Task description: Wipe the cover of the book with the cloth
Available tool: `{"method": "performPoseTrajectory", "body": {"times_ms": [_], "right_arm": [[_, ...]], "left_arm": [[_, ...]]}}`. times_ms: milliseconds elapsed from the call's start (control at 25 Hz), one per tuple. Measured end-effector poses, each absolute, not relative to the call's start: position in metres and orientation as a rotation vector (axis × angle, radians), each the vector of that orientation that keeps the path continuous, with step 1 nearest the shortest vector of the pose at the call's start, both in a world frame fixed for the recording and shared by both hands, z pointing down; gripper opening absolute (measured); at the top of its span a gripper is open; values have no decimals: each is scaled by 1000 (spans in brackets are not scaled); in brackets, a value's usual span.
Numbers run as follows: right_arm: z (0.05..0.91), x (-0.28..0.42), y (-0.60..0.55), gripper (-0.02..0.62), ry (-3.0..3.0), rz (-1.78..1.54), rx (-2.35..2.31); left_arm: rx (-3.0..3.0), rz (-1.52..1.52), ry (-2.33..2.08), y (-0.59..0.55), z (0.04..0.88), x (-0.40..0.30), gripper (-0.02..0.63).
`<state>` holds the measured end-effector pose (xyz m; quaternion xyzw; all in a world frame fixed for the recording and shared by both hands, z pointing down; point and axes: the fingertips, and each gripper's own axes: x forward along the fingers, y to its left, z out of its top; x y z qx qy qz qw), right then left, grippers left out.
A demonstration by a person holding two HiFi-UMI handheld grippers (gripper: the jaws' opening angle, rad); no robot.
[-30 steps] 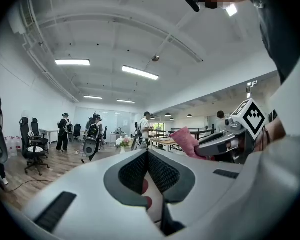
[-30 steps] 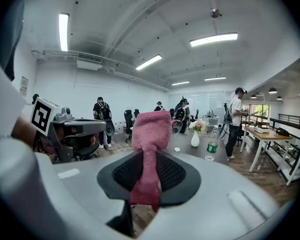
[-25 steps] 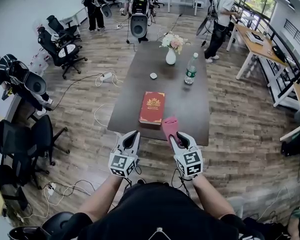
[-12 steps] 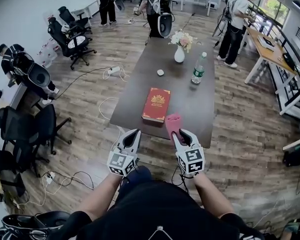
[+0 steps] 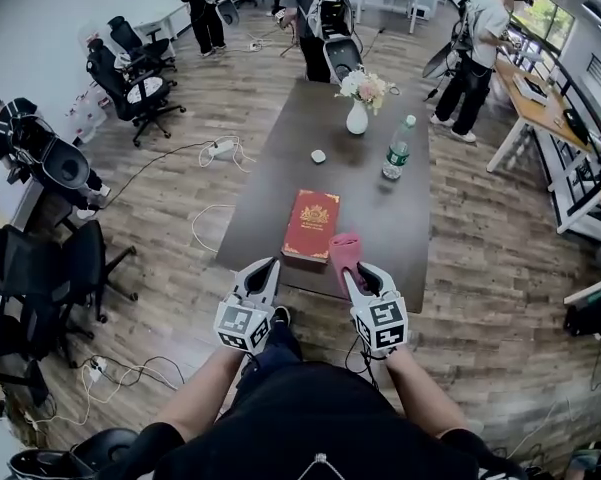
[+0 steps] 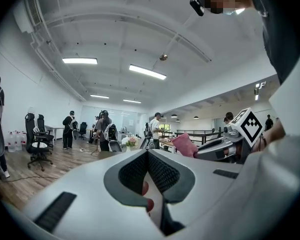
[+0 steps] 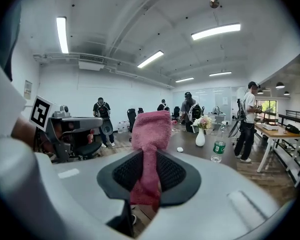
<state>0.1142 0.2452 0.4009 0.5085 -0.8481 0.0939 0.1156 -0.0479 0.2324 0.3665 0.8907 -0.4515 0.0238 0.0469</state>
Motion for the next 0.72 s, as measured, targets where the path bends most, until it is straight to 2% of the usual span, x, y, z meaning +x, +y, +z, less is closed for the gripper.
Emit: {"method": "performPoseTrajectory", "body": {"times_ms": [720], "right_arm": [[419,99,113,91,-2277,455,1689]], "left_arm": [[2764,152,-1139,63,384,-57,-5]]}}
